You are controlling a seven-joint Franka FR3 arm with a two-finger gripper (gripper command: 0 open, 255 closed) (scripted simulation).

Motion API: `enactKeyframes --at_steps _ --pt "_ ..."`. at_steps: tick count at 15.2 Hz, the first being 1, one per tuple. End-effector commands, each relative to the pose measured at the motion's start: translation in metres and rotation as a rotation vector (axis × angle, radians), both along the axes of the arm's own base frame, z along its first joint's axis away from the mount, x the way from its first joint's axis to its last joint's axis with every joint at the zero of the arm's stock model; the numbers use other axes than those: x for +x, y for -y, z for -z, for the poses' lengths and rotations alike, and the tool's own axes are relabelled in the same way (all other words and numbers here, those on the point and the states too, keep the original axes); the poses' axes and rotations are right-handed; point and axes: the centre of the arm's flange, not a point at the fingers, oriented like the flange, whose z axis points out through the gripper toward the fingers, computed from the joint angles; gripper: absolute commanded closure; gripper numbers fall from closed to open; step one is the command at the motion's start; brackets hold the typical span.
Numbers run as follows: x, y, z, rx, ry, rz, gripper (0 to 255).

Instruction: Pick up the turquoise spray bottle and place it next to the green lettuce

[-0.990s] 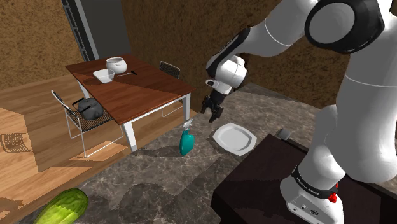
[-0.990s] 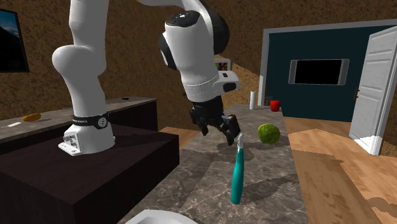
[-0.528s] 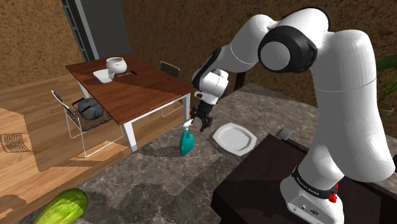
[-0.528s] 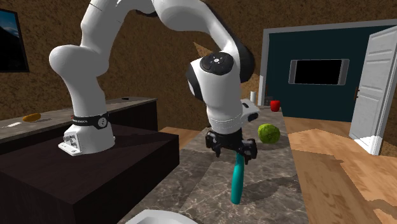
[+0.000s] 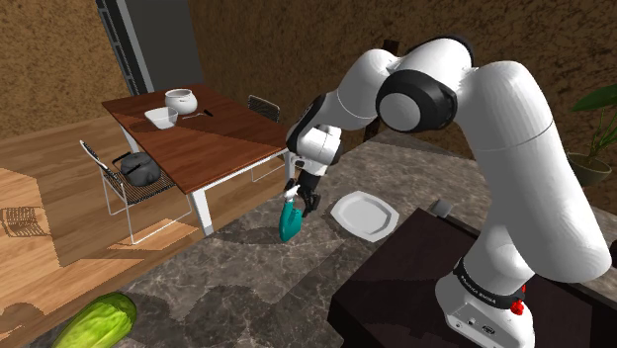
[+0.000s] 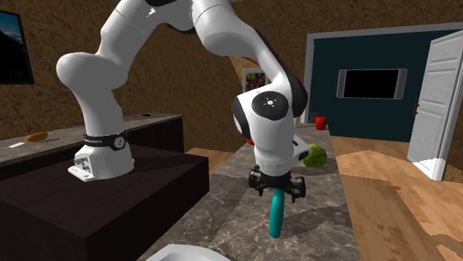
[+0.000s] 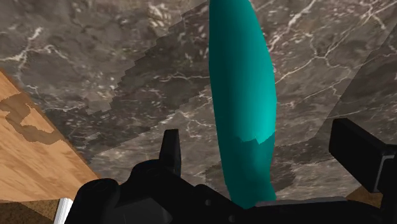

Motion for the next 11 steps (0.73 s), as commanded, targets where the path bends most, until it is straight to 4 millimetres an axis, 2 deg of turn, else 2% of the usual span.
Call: enactKeyframes --at_steps 1,2,10,11 --pt "0.001 -0.0052 0.0086 0.0 0.0 -0.001 0" --pt "0.0008 -0.0095 0.0158 0.0 0.0 -0.001 0" --pt "0.0008 -0.0095 0.0157 0.0 0.0 -0.001 0" --pt "0.0008 -0.0095 0.0157 0.0 0.0 -0.001 255"
